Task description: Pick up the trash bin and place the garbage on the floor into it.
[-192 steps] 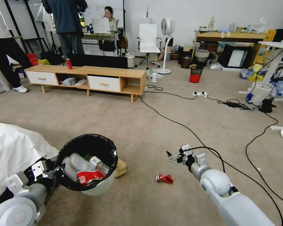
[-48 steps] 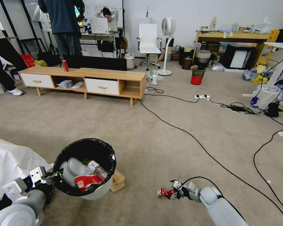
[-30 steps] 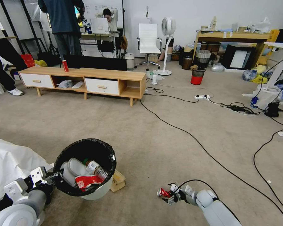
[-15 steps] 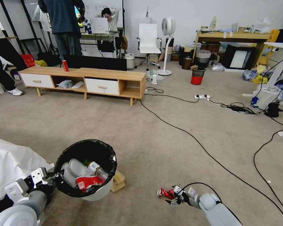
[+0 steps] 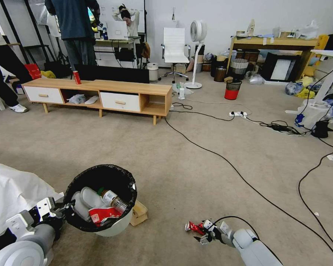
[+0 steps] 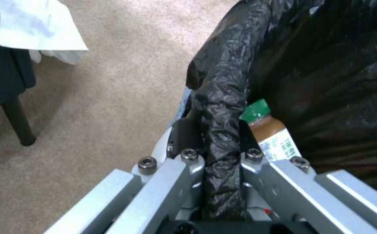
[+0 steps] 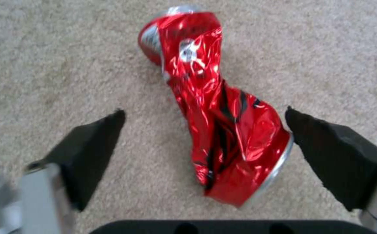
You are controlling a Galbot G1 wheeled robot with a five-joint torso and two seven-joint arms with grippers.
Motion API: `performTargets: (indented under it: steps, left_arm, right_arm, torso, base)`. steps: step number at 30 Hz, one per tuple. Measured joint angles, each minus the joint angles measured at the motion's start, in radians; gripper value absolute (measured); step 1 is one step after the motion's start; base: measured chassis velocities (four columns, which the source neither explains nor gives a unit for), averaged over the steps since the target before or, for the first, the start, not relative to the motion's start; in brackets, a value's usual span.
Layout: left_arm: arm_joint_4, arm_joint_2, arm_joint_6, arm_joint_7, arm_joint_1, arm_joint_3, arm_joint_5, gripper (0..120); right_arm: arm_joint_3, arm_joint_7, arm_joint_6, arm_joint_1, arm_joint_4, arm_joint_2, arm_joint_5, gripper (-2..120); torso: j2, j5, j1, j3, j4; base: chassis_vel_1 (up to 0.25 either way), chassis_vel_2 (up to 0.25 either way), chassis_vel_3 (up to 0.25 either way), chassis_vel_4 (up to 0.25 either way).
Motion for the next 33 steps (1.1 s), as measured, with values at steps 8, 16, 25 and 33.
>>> performTargets:
  steps: [8,16,25,33]
  left_arm:
    - [0.000,-0.001,-0.001,0.001,0.004,0.001,0.004,3]
    - [0.000,-0.002,-0.003,0.002,0.003,0.004,0.011,3]
    - [0.006,-0.001,-0.004,0.004,0.000,0.004,0.014,3]
    - [0.007,-0.003,-0.006,0.006,0.001,0.005,0.018,3]
  right_arm:
    - [0.003,-0.005,0.003,-0.010,0.011,-0.006,0.025,62]
    - [-0.004,-0.013,0.009,-0.012,0.023,-0.007,0.042,35]
    - [-0.010,-0.018,0.020,-0.005,0.023,-0.003,0.044,1]
    - [-0.009,-0.023,0.025,-0.011,0.025,-0.003,0.050,0]
  torso:
    - [0.000,0.0000,0.000,0.000,0.0000]
    - [0.000,0.0000,0.000,0.000,0.0000]
    - [0.000,0.0000,0.000,0.000,0.0000]
    - [0.000,0.0000,0.000,0.000,0.0000]
  base:
    - [0.000,0.000,0.000,0.000]
    - [0.000,0.000,0.000,0.000]
    - [0.000,0.000,0.000,0.000]
    - [0.000,0.000,0.000,0.000]
